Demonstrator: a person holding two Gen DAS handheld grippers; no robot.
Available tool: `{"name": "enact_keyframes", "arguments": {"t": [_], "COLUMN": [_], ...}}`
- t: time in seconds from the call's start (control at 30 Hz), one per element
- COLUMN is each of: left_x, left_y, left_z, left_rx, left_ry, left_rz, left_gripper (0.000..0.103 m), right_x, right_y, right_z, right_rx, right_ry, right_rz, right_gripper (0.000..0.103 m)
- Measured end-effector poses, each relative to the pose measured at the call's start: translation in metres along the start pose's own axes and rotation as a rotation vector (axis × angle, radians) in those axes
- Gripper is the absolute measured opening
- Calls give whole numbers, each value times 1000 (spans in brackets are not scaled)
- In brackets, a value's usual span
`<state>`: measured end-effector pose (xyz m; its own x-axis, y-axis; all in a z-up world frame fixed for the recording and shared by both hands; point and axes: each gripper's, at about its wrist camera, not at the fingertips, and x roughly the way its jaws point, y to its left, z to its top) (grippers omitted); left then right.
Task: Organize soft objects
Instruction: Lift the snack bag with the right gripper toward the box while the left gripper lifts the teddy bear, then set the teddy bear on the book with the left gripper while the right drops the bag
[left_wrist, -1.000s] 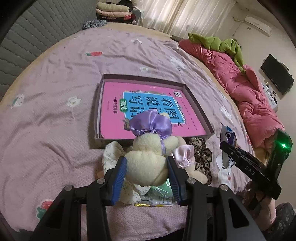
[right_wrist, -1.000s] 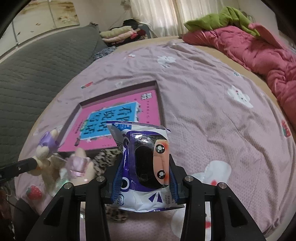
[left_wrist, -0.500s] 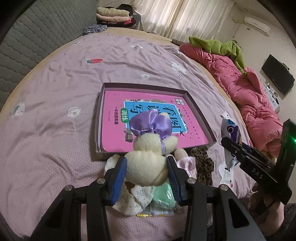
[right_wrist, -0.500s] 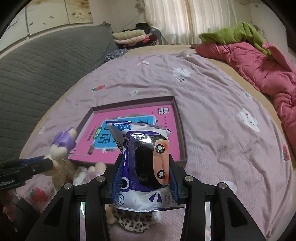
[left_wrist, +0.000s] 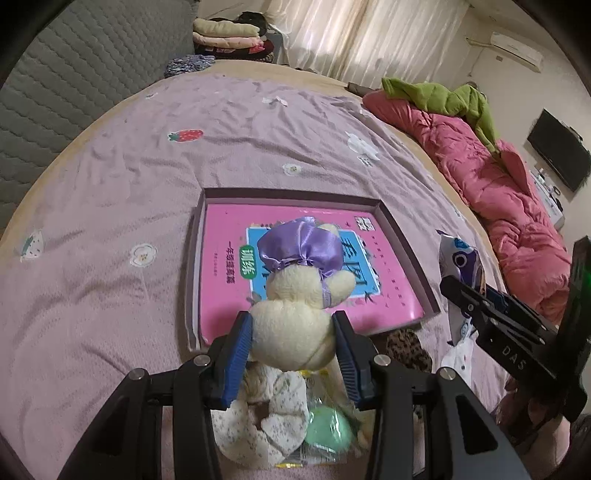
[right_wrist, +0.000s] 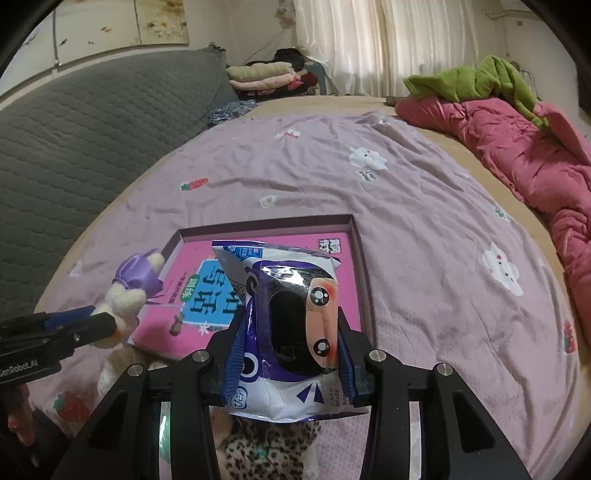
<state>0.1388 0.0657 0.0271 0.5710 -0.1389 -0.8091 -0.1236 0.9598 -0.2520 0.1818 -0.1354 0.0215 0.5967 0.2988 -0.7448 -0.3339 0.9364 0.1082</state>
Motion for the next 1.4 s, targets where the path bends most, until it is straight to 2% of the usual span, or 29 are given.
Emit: {"name": "enact_keyframes", "arguments": {"t": [0.6,0.77,1.1,1.4], "left_x": [18,25,48,68], "left_y": [1,1,2,10], "left_z": [35,46,48,46], "left_rx": [-14,-11,11,10], "left_ry": [-19,-21,5,28], "left_rz": [50,77,136,193], "left_gripper": [44,44,44,44], "right_x": [21,31,56,93], "right_y": [-2,-5,-7,-8], "right_z": [32,36,36,25], "right_rx": [-33,-30,-27,-73], "right_ry": [1,21,61,143], "right_rz": [-19,-12,-6,-36], "right_gripper": [44,44,44,44]}}
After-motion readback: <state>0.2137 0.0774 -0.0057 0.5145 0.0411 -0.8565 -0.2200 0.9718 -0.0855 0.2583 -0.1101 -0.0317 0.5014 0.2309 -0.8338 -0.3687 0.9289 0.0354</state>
